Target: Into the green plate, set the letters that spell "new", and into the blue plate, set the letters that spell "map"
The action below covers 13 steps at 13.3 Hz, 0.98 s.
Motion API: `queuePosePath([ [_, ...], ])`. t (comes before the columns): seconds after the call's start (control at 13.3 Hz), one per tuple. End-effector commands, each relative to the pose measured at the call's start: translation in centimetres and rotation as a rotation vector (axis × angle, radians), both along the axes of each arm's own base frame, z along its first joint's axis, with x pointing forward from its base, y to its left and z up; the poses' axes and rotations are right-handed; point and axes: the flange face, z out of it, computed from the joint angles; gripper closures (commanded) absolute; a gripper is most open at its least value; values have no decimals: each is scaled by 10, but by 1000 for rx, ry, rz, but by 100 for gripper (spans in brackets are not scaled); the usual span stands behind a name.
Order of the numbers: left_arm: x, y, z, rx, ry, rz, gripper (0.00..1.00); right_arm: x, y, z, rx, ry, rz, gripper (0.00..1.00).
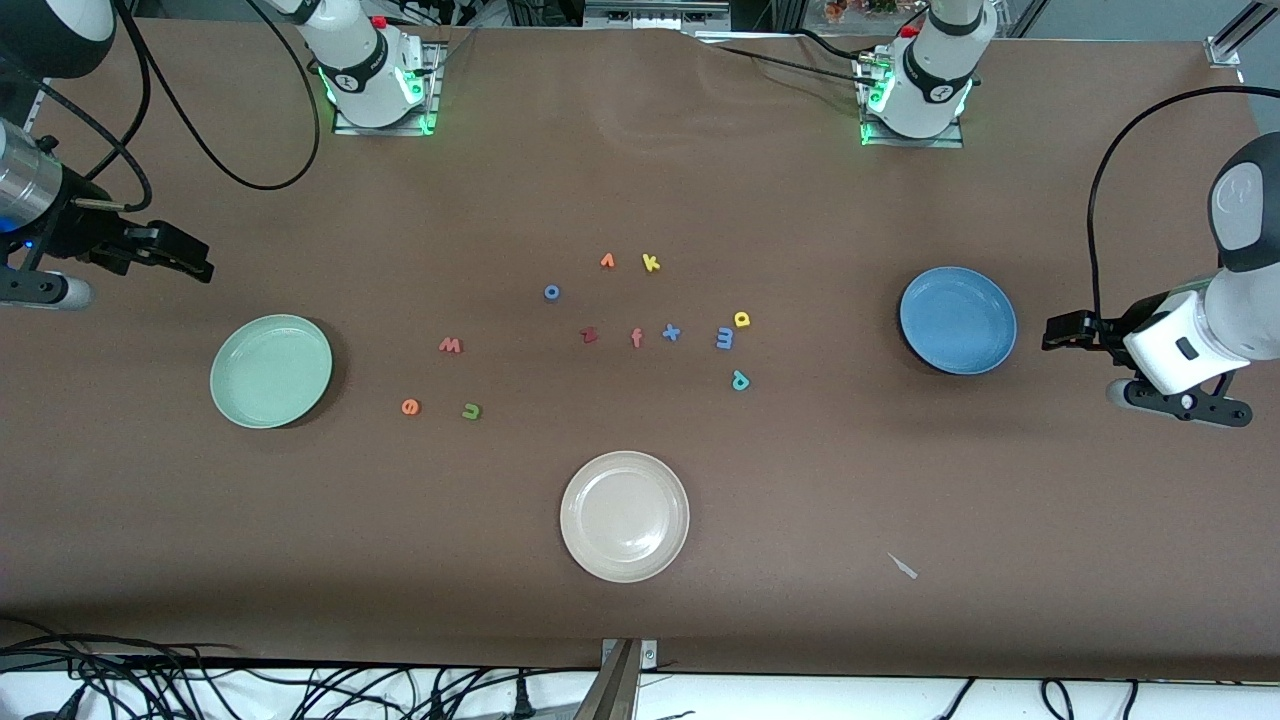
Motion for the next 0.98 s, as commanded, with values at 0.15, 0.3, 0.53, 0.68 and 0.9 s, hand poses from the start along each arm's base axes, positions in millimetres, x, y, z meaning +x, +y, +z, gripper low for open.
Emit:
queuePosePath([
  [0.15, -1, -3, 0, -16, -7, -3, 3, 4, -2, 5, 4, -9, 0, 0],
  [0.3, 0, -4, -3, -16, -1, -3, 4, 4, -2, 5, 4, -9, 0, 0],
  [0.53, 0, -5, -4, -16, 1, -1, 4, 4, -2, 5, 4, -9, 0, 0],
  [0.68, 0, -6, -4, -17, -1, -2, 4, 4, -2, 5, 4, -9, 0, 0],
  [0.9, 0, -7, -6, -19, 2, -4, 4, 4, -2, 5, 4, -9, 0, 0],
])
